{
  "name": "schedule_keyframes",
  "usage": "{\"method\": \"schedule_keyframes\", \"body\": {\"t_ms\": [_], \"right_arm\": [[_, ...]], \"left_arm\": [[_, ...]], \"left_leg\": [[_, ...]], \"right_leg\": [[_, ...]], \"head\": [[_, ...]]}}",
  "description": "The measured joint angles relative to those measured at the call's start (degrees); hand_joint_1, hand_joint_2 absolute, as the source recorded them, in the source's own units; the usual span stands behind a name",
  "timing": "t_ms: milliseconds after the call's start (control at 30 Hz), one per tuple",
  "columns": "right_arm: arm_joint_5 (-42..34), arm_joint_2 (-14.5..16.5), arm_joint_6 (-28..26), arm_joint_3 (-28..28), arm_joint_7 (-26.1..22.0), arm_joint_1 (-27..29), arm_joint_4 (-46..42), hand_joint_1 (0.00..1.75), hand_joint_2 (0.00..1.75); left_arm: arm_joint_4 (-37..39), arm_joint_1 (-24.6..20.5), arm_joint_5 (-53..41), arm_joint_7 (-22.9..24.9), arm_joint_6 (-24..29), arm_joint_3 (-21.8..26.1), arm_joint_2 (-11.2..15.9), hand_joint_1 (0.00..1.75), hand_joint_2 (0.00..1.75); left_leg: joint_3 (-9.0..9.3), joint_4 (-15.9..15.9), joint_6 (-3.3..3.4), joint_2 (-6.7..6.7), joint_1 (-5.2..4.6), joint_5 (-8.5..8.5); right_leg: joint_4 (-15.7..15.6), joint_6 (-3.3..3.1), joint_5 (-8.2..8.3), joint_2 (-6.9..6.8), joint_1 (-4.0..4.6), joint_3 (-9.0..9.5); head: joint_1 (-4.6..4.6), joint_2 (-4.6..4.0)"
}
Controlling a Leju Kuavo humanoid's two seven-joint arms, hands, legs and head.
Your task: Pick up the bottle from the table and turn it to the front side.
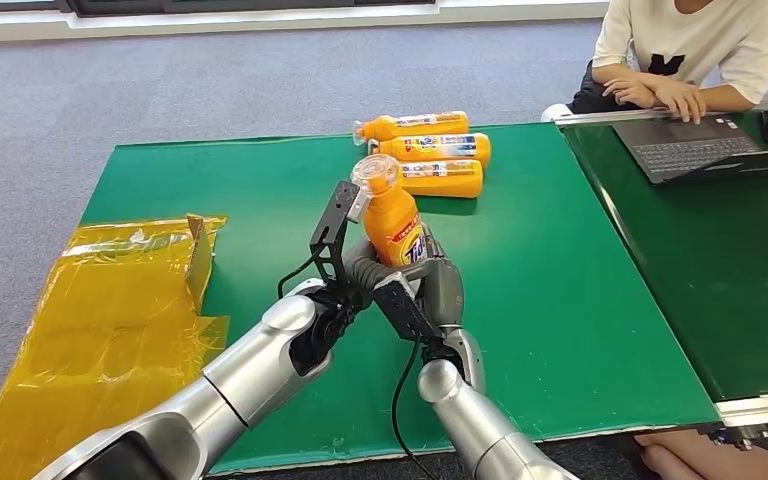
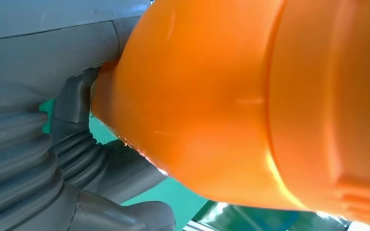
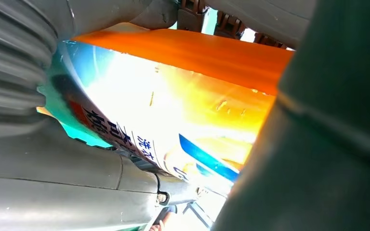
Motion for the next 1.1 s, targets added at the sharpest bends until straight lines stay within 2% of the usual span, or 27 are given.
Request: {"method": "schedule_keyframes", "body": {"t_ms": [267, 400, 633, 1100], "right_arm": [[-0.85, 0.39, 1.02, 0.14, -0.19, -1.3, 2.25, 1.75, 1.75], [-1.25, 0.42, 1.07, 0.5, -0.19, -1.65, 2.89, 1.75, 1.75], [-2.19, 0.48, 1.09, 1.65, 0.9, -2.17, 3.33, 1.75, 1.75], [-3.49, 0.48, 1.02, 1.88, -0.45, -2.77, 4.83, 1.75, 1.75]], "left_arm": [[2.46, -2.6, 4.55, -0.5, 1.45, -4.81, 0.39, 0.04, 1.75], [2.83, -3.1, 5.24, -0.79, 1.54, -5.96, 0.73, 1.75, 1.75], [4.71, -3.33, 4.81, -5.8, 2.95, -8.2, 0.81, 1.75, 1.75], [5.63, -3.56, 2.34, -7.33, 4.29, -8.93, 0.65, 1.75, 1.75]], "left_leg": [[-0.01, 0.0, 0.0, -0.01, 0.0, 0.01], [-0.01, 0.0, 0.0, -0.01, 0.0, 0.01], [-0.02, 0.0, 0.0, -0.01, 0.0, 0.01], [-0.02, 0.01, 0.0, -0.01, 0.0, 0.01]], "right_leg": [[0.01, 0.01, 0.01, -0.01, 0.0, 0.0], [0.01, 0.01, 0.02, -0.01, 0.0, 0.0], [0.01, 0.01, 0.02, -0.01, 0.0, -0.01], [0.01, 0.02, 0.02, 0.0, 0.0, -0.01]], "head": [[0.0, 0.0], [0.01, 0.0], [0.01, 0.0], [0.01, 0.0]]}}
